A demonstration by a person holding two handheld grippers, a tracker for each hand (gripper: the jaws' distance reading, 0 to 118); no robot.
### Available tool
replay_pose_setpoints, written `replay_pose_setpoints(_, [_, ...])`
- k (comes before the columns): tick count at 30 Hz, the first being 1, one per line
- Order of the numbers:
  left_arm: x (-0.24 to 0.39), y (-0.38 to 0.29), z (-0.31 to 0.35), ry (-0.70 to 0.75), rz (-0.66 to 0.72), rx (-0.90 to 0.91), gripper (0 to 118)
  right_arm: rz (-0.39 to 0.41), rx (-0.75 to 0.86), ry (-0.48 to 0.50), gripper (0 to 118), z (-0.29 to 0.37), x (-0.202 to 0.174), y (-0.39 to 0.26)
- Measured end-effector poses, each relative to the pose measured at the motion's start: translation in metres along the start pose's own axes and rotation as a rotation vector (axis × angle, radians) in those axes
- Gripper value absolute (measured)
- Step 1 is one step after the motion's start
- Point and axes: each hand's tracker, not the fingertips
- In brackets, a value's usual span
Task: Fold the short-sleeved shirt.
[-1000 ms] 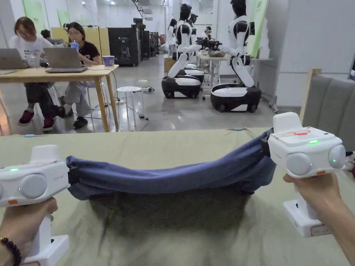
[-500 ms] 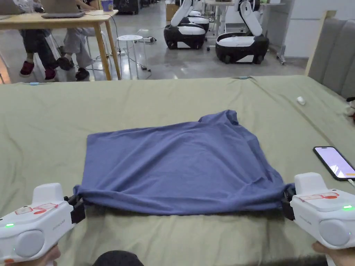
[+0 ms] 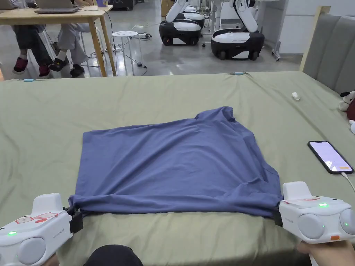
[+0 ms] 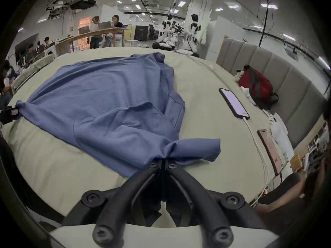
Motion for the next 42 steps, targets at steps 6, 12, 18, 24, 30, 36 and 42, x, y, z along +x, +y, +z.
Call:
replay_pose_setpoints(6, [-0.006,0.002,0.012,0.017,0.051,-0.022,99,-0.063,0.088,0.003,112,0.036,0.006,0.011])
replay_pose_setpoints(12, [0.003,0.023,0.029,0.026,0.033,0.038,112,-0.019,0.144,0.036,94,0.036,-0.016,0.031])
replay_pose_setpoints(18, [0.015,0.027,0.032,0.064,-0.022,0.057,9,-0.027,0.162,0.054,4,0.028,-0.041,0.039])
replay_pose_setpoints(24, [0.013,0.017,0.039,0.057,-0.003,0.051,0,0.002,0.164,0.073,0,0.041,-0.050,0.032])
replay_pose_setpoints(30, [0.009,0.012,0.040,0.063,-0.006,0.037,0,0.005,0.178,0.099,0,0.056,-0.048,0.020])
replay_pose_setpoints(36, [0.002,0.019,0.026,0.062,0.036,0.009,107,0.022,0.164,0.106,0,0.056,-0.046,0.011])
replay_pose_setpoints(42, [-0.002,0.026,0.004,0.075,0.027,-0.004,99,0.030,0.154,0.105,0,0.050,-0.048,0.011])
